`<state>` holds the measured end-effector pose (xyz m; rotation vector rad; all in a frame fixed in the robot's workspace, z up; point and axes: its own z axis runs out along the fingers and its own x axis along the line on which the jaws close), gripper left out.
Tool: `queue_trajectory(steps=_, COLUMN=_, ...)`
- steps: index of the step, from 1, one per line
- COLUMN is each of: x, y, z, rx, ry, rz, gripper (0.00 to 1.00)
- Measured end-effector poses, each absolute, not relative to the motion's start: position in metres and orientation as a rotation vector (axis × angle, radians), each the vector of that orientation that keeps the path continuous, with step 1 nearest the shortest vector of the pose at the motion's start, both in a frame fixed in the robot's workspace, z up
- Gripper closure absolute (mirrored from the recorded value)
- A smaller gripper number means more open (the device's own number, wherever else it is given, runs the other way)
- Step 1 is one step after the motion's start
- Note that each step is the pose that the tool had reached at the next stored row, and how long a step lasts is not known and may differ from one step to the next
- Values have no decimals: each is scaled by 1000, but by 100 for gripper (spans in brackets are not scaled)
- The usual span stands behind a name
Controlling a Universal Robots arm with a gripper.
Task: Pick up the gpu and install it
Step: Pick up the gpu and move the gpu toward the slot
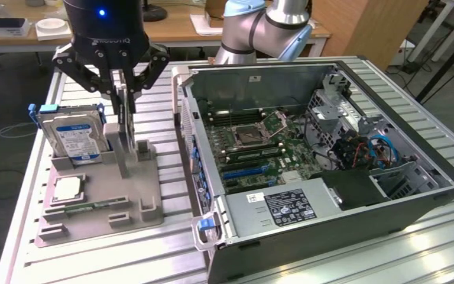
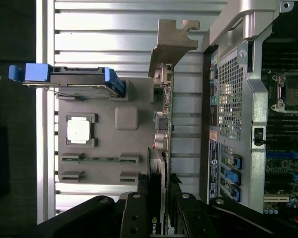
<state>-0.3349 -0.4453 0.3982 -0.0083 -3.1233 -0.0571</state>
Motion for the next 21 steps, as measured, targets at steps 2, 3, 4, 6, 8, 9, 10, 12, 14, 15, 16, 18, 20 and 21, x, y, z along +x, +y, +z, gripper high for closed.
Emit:
queue_trajectory(steps=2, x=-335, y=-445, z=398, rx=-8, ry=-3123, rz=-57, gripper=74)
queue_trajectory(steps=3, x=-335, y=-445, z=398, rx=-8, ry=-3123, rz=-57, gripper=74)
queue_trajectory(steps=4, x=-335, y=-445, z=398, rx=-8, ry=-3123, rz=-57, gripper=74)
queue_trajectory(steps=6, x=-334, y=-445, z=398, rx=-8, ry=-3123, rz=-57, gripper=74)
queue_trajectory(steps=8, x=-333, y=-445, z=398, rx=-8, ry=-3123, rz=-57, gripper=74)
queue_trajectory(steps=9, x=-332, y=-445, z=398, rx=-8, ry=-3123, rz=-57, gripper=74)
queue_trajectory(steps=10, x=-331, y=-445, z=398, rx=-8, ry=-3123, rz=-57, gripper=74)
queue_trajectory(steps=12, x=-329, y=-445, z=398, rx=-8, ry=-3123, rz=-57, gripper=74)
queue_trajectory(steps=14, x=-327, y=-445, z=398, rx=-8, ry=-3123, rz=-57, gripper=74)
queue_trajectory(steps=15, x=-326, y=-445, z=398, rx=-8, ry=-3123, rz=-57, gripper=74)
queue_trajectory(steps=16, x=-325, y=-445, z=398, rx=-8, ry=-3123, rz=-57, gripper=74)
queue_trajectory(steps=18, x=-322, y=-445, z=398, rx=-8, ry=-3123, rz=-57, gripper=74)
queue_trajectory(steps=20, x=-318, y=-445, z=398, rx=-8, ry=-3123, rz=-57, gripper=74)
queue_trajectory(steps=21, x=-317, y=-445, z=398, rx=-8, ry=-3123, rz=-57, gripper=74)
